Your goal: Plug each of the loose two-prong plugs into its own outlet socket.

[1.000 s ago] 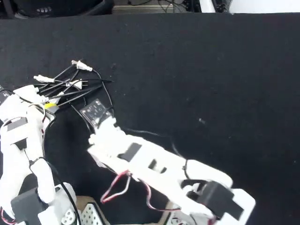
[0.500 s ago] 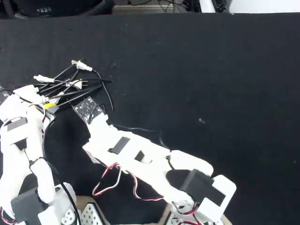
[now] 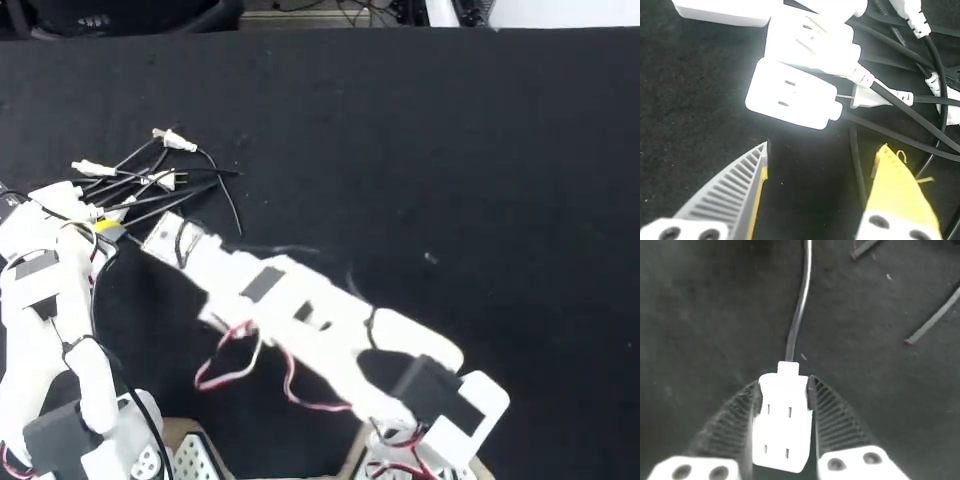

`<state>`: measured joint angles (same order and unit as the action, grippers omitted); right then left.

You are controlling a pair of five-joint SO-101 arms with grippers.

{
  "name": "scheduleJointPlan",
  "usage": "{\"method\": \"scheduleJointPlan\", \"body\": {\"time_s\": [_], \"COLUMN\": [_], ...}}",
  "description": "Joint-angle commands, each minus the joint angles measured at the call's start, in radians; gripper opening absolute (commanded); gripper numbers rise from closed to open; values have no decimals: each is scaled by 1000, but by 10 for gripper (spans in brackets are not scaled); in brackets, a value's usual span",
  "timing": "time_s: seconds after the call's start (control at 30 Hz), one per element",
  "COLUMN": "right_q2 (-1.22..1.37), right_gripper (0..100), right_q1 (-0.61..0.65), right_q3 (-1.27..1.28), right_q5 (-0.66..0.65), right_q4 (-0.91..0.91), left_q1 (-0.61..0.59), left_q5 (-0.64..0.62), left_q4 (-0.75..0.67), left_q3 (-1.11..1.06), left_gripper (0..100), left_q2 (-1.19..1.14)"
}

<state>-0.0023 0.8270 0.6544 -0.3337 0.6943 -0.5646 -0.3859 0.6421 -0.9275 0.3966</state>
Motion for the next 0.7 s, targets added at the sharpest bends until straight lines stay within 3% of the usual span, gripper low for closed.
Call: {"method": "scheduleJointPlan", "body": {"time_s": [0.0, 0.23, 0.33, 0.4, 0.53, 0.67], "right_q2": [-1, -130, -223, -257, -243, -163], "right_gripper": [11, 11, 17, 60, 263, 231], "right_q1": [-74, -71, -75, -71, -60, -5], "right_q3": [-79, 33, 110, 130, 127, 113], "right_q5": [-206, -284, -261, -184, -104, -121], "right_q4": [124, 121, 89, 86, 91, 92], "left_q1": [-5, 50, 76, 76, 74, 73], "left_q5": [-8, 117, 140, 138, 138, 138], "left_q4": [-8, -5, -5, -5, -5, -5], "left_q3": [42, 36, 28, 31, 30, 28], "left_gripper": [332, 332, 332, 332, 332, 332], "left_q2": [26, 25, 25, 25, 25, 25]}}
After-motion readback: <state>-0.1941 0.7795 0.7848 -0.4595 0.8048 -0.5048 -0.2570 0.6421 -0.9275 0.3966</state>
